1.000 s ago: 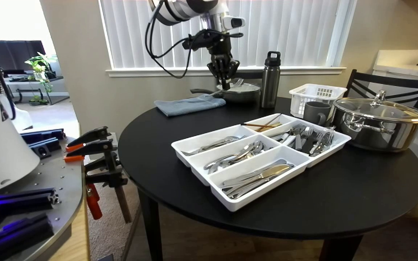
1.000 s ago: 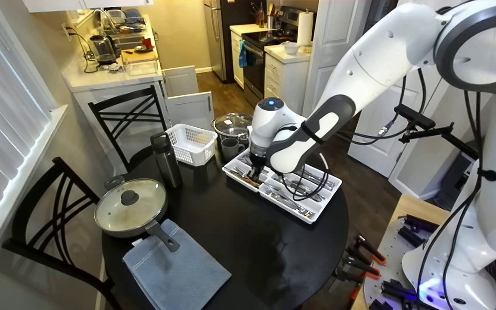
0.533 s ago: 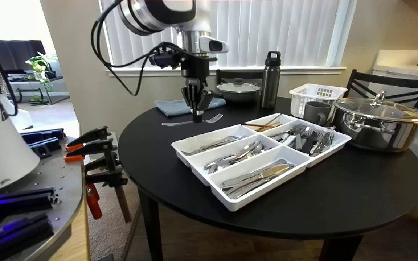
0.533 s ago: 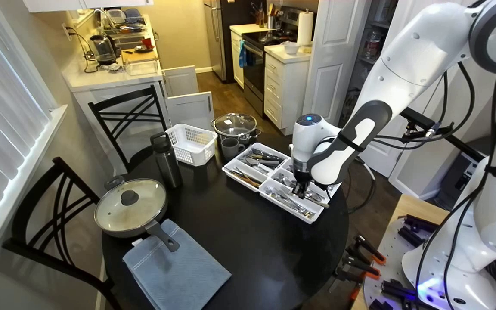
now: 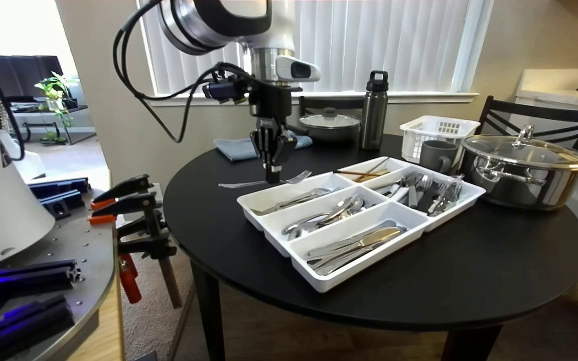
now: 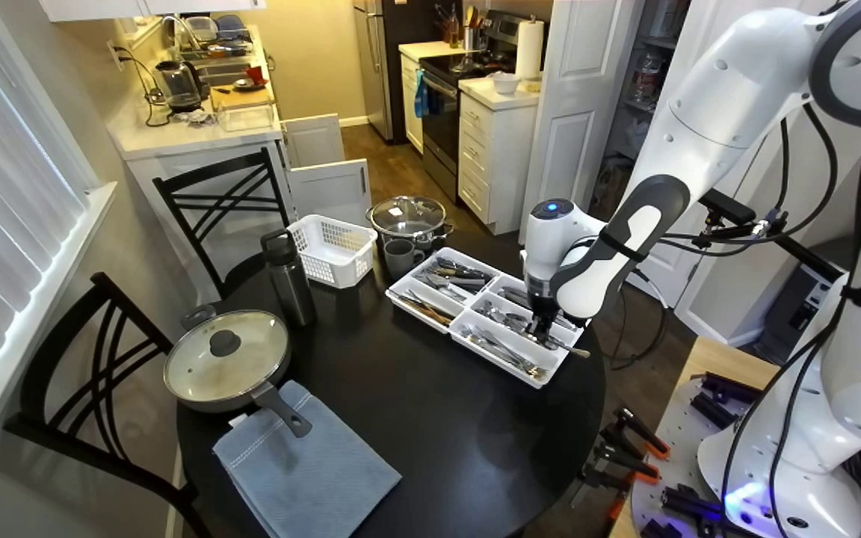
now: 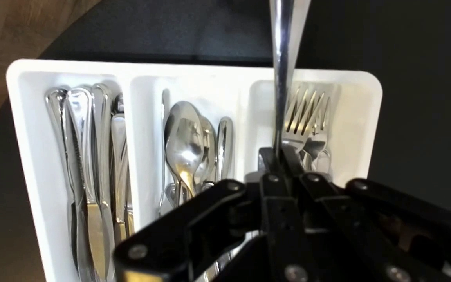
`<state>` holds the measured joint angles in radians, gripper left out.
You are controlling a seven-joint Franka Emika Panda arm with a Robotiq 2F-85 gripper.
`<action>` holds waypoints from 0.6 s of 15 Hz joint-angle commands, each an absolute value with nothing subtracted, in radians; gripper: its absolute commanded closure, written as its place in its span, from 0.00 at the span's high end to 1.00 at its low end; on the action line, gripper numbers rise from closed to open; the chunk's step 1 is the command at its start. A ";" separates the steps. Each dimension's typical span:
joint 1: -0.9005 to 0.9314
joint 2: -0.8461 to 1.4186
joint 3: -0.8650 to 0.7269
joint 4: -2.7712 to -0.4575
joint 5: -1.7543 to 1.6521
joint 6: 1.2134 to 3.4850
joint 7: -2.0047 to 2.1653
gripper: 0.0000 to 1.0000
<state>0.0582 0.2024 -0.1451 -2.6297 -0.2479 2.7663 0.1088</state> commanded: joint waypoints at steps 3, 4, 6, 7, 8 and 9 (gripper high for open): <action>0.119 0.273 -0.180 -2.585 -0.332 2.893 0.297 0.01; 0.139 0.283 -0.199 -2.579 -0.350 2.920 0.338 0.31; 0.177 0.301 -0.230 -2.570 -0.352 2.952 0.379 0.37; 0.191 0.305 -0.238 -2.568 -0.338 2.959 0.385 0.44; 0.206 0.306 -0.247 -2.568 -0.330 2.970 0.390 0.50; 0.220 0.299 -0.255 -2.569 -0.328 2.974 0.389 0.57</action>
<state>0.1744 0.2958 -0.2201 -2.5679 -0.3255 2.9352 0.3490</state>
